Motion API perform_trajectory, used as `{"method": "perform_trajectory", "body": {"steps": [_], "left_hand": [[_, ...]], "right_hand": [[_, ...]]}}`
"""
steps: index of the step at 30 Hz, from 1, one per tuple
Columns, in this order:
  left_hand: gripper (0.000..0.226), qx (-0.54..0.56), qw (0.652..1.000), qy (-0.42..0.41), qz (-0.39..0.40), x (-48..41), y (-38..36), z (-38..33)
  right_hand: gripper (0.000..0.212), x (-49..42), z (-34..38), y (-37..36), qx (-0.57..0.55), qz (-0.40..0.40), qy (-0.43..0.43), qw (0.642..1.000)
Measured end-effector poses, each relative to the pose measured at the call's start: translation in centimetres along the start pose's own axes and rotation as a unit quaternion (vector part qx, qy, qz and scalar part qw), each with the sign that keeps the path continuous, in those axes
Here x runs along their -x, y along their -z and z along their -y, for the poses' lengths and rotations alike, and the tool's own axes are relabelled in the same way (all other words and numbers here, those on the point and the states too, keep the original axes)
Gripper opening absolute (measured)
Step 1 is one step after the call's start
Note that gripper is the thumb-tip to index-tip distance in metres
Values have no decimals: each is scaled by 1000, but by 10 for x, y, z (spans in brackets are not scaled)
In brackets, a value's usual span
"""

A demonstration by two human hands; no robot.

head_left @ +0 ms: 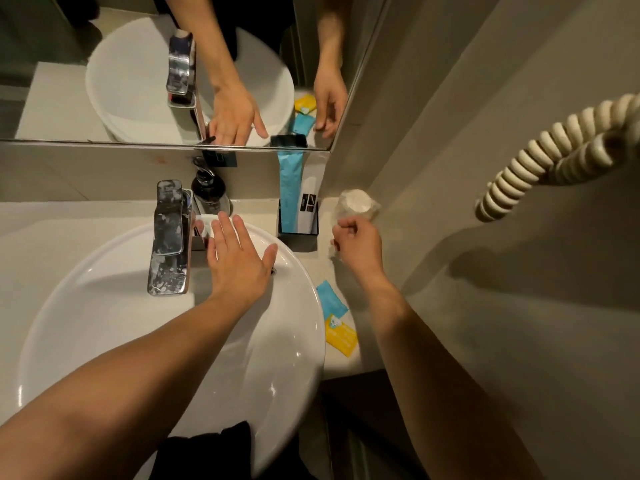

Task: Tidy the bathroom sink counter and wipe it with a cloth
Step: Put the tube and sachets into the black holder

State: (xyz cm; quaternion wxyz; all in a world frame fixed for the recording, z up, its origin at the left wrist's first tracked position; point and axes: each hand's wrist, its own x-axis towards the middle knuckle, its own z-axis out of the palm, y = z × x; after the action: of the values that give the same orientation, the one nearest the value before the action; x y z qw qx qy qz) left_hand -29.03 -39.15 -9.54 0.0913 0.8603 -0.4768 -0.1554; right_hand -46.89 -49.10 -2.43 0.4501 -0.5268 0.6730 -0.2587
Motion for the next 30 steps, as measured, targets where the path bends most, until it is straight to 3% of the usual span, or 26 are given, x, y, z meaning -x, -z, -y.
{"method": "perform_trajectory", "body": {"steps": [2, 5, 9, 13, 16, 19, 24, 30], "left_hand": [[91, 3, 1000, -3, 0, 0, 0, 1], [91, 8, 1000, -5, 0, 1, -1, 0], [91, 5, 1000, -2, 1, 0, 0, -1], [91, 5, 1000, -6, -4, 0, -1, 1], [91, 7, 1000, -7, -4, 0, -2, 0], [91, 9, 1000, -7, -1, 1, -2, 0], [90, 11, 1000, -7, -6, 2, -2, 0], [90, 9, 1000, -4, -10, 2, -3, -1]], "right_hand": [[12, 13, -28, 7, 94, 24, -40, 995], [30, 27, -69, 5, 206, 93, -83, 971], [40, 42, -86, -9, 247, 112, -70, 960], [26, 40, -85, -12, 240, 109, -50, 963], [8, 37, -71, 0, 172, 77, -46, 981], [11, 33, -45, 18, 82, 43, -28, 995], [15, 25, 19, 33, -48, 31, 86, 995], [19, 6, 53, 0, -22, 38, 132, 990]]}}
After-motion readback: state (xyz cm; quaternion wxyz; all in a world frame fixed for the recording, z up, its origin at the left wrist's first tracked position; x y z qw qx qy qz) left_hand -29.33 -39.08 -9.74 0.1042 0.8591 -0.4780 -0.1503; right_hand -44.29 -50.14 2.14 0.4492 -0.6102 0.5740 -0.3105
